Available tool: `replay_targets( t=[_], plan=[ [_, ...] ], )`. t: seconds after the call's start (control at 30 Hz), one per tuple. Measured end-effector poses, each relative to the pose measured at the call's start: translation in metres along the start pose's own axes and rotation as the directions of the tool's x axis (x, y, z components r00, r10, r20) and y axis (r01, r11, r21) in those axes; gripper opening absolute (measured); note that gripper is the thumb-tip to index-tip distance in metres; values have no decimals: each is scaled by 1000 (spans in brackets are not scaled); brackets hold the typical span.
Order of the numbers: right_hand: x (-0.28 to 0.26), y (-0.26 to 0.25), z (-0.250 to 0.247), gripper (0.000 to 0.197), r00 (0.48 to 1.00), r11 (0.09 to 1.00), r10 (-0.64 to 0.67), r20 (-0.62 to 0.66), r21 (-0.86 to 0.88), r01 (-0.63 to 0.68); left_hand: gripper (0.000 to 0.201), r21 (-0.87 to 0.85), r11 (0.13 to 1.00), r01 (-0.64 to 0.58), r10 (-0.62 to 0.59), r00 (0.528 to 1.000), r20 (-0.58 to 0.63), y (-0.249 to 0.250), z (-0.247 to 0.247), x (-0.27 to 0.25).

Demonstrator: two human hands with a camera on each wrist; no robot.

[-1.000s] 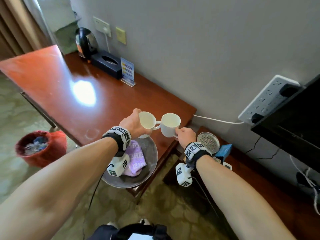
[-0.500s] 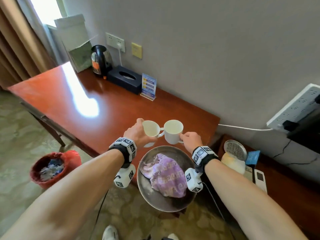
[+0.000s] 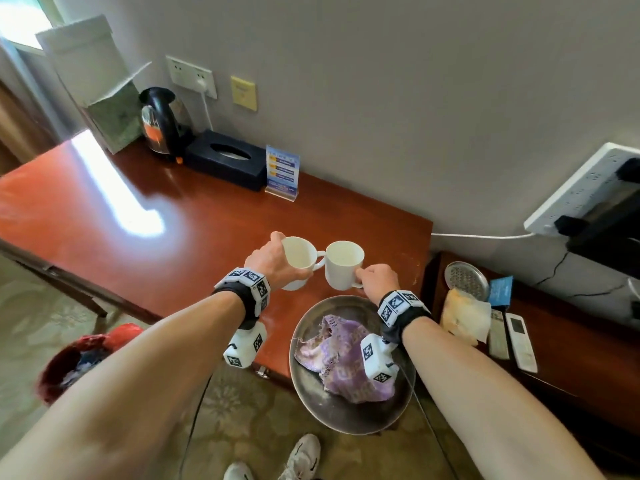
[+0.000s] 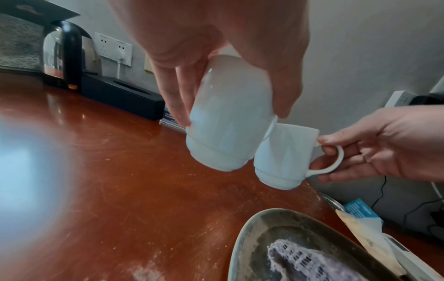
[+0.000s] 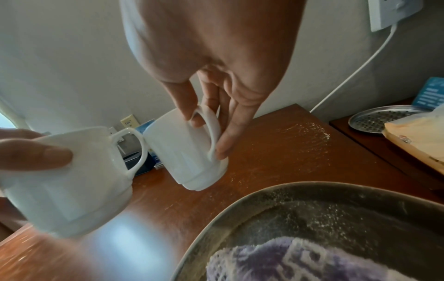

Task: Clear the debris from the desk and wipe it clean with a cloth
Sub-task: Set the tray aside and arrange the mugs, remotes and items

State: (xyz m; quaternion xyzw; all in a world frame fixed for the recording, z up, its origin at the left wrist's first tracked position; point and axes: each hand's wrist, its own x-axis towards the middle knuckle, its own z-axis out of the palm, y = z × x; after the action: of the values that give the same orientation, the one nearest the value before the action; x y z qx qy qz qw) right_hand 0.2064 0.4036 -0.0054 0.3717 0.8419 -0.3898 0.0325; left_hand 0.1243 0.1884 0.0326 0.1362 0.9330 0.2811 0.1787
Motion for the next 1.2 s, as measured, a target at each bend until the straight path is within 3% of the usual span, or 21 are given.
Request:
replay_targets(
  t=[0.33,0.7,0.97,1.2],
  plan=[
    [52,-4,0,30,990,979,111,90,-183,-93,89,13,999,29,-30,996,79,9,14,43],
    [100,-11,26,23,965,968,249,75,-45,-247,89,-58,996,66,-53,978,202,-5,14,118],
    [131,-30,32,37,961,962,272,54,22,-273,90,-89,996,23,1,967,255,-4,16,183],
    [155,-49,39,28,955,945,298,-18,149,-292,92,-110,994,-2,31,963,269,-6,18,227]
  ],
)
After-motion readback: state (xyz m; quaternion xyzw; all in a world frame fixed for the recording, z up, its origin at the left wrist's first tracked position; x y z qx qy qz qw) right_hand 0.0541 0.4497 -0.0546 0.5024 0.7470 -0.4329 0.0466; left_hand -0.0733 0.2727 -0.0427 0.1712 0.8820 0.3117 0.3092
